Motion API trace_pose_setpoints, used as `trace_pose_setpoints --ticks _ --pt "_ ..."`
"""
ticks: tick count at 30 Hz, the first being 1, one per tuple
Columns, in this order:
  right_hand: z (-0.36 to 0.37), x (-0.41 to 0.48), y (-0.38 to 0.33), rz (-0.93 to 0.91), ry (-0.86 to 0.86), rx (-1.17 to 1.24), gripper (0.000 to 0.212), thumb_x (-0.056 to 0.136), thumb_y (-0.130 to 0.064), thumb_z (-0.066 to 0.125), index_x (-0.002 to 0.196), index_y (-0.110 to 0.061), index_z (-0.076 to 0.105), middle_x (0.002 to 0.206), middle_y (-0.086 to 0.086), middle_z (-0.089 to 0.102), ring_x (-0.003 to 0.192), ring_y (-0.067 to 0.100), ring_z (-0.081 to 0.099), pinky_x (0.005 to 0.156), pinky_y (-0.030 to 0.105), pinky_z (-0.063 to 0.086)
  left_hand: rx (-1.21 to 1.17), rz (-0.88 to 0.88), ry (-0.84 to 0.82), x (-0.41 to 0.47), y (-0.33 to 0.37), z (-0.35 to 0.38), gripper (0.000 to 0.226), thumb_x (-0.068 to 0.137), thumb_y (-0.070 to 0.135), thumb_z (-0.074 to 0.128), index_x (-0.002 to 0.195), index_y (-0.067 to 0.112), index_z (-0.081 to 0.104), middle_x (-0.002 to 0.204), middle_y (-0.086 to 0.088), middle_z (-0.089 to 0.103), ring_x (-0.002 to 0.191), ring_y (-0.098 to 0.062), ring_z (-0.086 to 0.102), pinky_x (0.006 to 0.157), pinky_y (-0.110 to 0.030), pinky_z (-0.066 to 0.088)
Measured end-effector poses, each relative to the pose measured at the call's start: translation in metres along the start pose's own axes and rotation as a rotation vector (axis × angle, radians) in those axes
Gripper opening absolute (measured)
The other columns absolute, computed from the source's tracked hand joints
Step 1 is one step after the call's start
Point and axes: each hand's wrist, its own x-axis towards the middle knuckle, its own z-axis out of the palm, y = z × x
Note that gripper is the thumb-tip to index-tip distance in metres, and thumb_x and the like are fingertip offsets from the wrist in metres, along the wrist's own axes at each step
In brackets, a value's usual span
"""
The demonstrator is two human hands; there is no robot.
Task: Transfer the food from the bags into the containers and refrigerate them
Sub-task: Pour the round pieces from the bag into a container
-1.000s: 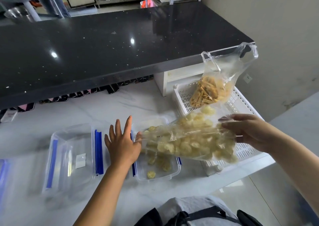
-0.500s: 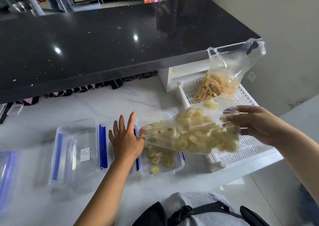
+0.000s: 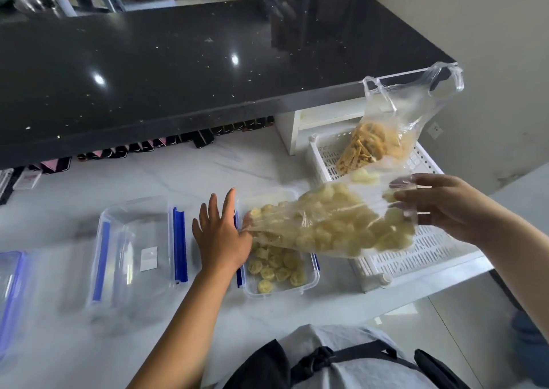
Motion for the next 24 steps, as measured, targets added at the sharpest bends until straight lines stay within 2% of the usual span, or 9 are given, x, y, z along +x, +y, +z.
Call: trace_pose_setpoints --ticks 4,7,11,13,15,19,22,24 --pt "0.004 0.000 0.001 0.005 0.037 -0.104 0.028 0.081 0.000 0.072 0.109 0.000 0.068 0.103 0.022 0.073 0.074 0.026 0.073 0.060 0.032 0.062 0.003 0.007 -0.012 0.000 -0.001 0.002 0.063 0.101 0.049 0.040 0.156 0.038 0.010 0.167 -0.006 0.005 0.153 -0.032 0.002 0.123 -0.053 0.003" --pt "0.001 0.000 -0.009 -0.028 0.018 -0.060 0.033 0.075 -0.003 0.072 0.108 -0.001 0.069 0.102 0.021 0.074 0.077 0.026 0.075 0.070 0.038 0.063 -0.014 0.006 -0.011 0.000 0.000 0.001 0.063 0.102 0.048 0.040 0.156 0.039 0.010 0.167 -0.005 0.004 0.153 -0.031 0.001 0.123 -0.052 0.003" --pt "0.003 0.001 -0.006 -0.045 0.064 -0.127 0.028 0.081 0.000 0.073 0.108 0.003 0.068 0.097 0.022 0.074 0.075 0.028 0.074 0.071 0.043 0.063 0.005 0.007 -0.026 -0.001 0.001 0.000 0.066 0.099 0.034 0.043 0.156 0.038 0.010 0.167 -0.005 0.005 0.153 -0.031 0.002 0.123 -0.051 0.003" --pt "0.001 0.001 -0.009 -0.057 0.052 -0.102 0.026 0.082 0.000 0.071 0.108 0.001 0.069 0.099 0.023 0.074 0.080 0.030 0.074 0.073 0.044 0.063 -0.009 0.015 -0.018 0.000 0.001 0.000 0.064 0.100 0.036 0.043 0.156 0.038 0.011 0.167 -0.005 0.006 0.153 -0.031 0.002 0.123 -0.051 0.003" --pt "0.000 0.002 -0.014 -0.071 0.038 -0.094 0.027 0.081 -0.001 0.072 0.108 -0.001 0.070 0.100 0.023 0.074 0.083 0.031 0.074 0.073 0.043 0.063 -0.020 0.012 -0.020 -0.001 0.001 -0.001 0.062 0.101 0.043 0.042 0.156 0.038 0.011 0.167 -0.005 0.006 0.153 -0.031 0.003 0.123 -0.052 0.003" --pt "0.000 0.003 -0.008 -0.037 0.031 -0.084 0.031 0.078 -0.004 0.072 0.109 -0.001 0.068 0.103 0.024 0.073 0.081 0.029 0.074 0.073 0.043 0.063 -0.011 0.009 -0.051 -0.003 0.001 -0.001 0.072 0.096 0.027 0.048 0.156 0.038 0.010 0.167 -0.005 0.005 0.153 -0.030 0.002 0.123 -0.051 0.003" --pt "-0.002 0.003 -0.009 -0.047 0.032 -0.028 0.039 0.073 -0.007 0.072 0.111 0.000 0.068 0.102 0.022 0.073 0.083 0.029 0.074 0.074 0.043 0.062 -0.028 0.010 -0.045 -0.003 0.001 -0.001 0.070 0.097 0.033 0.049 0.155 0.039 0.010 0.167 -0.003 0.004 0.153 -0.029 0.002 0.124 -0.051 0.003" --pt "-0.002 0.002 -0.003 -0.038 0.052 -0.072 0.040 0.070 -0.010 0.075 0.109 0.000 0.069 0.099 0.021 0.074 0.080 0.029 0.074 0.073 0.043 0.063 -0.025 0.005 -0.068 -0.004 0.002 -0.002 0.075 0.095 0.028 0.051 0.155 0.039 0.009 0.167 -0.003 0.003 0.153 -0.029 0.000 0.124 -0.051 0.002"
